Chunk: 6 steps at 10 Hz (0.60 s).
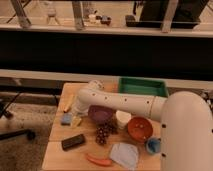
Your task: Wipe purple bowl with sponge
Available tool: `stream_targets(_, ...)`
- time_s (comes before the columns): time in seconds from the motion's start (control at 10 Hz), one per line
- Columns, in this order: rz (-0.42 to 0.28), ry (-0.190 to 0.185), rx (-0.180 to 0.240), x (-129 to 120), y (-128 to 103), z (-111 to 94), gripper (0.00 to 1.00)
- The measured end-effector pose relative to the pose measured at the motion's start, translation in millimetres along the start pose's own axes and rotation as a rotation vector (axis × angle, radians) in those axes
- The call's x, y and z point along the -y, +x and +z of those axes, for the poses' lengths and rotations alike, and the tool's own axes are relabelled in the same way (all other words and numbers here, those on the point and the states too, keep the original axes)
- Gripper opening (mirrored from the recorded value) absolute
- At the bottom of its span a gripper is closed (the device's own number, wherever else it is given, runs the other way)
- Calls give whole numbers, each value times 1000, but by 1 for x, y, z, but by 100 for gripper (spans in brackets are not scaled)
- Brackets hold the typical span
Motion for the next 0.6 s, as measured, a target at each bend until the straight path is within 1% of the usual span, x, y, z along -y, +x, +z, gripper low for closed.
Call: stream_targets(0.6, 18, -18, 12, 7, 5, 26, 80)
